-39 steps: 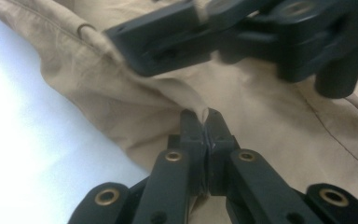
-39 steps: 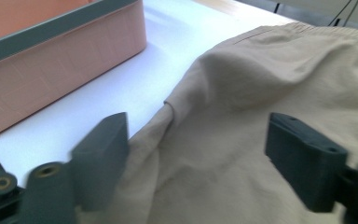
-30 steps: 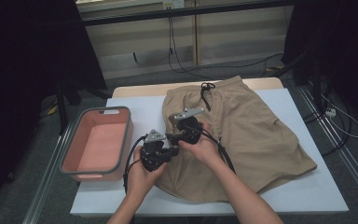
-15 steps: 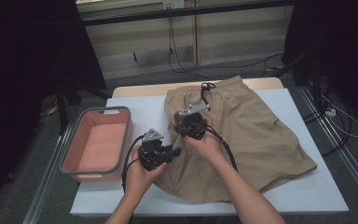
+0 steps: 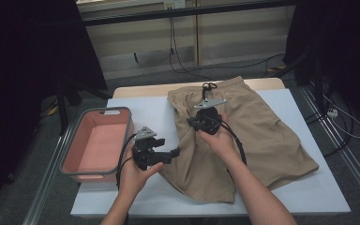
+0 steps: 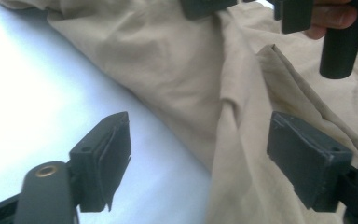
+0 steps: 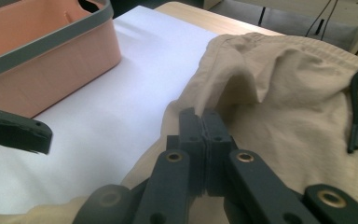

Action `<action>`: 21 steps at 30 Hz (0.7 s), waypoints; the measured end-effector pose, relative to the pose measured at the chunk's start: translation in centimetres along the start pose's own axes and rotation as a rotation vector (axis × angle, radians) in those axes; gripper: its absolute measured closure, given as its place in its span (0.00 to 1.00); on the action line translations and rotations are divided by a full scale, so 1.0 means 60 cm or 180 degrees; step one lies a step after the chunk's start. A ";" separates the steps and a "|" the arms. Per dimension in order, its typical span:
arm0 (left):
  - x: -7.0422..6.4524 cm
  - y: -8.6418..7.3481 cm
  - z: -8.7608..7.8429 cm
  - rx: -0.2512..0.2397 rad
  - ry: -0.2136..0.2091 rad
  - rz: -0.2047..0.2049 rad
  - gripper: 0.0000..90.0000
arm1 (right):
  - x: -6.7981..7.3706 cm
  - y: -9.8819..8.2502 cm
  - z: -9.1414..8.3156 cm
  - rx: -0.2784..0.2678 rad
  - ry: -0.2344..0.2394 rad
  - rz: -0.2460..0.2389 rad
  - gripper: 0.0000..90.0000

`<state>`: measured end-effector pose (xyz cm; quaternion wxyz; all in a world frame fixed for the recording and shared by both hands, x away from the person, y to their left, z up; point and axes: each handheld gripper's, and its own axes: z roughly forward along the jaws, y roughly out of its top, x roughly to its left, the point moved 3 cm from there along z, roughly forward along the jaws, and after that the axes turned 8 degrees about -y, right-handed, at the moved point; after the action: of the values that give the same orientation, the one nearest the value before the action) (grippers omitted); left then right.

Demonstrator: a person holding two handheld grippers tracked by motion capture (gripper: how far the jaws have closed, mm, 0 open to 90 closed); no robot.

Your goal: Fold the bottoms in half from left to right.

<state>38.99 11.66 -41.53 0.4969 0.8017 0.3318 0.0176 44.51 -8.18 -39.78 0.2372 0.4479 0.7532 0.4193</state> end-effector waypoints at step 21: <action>0.019 -0.010 -0.008 0.0094 0.0078 0.0077 0.14 | -0.052 0.000 -0.043 -0.0061 -0.0146 0.0045 1.00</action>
<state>39.37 12.86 -42.12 0.4806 0.8126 0.3284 0.0286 44.17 -11.99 -38.44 0.2557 0.4605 0.7403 0.4177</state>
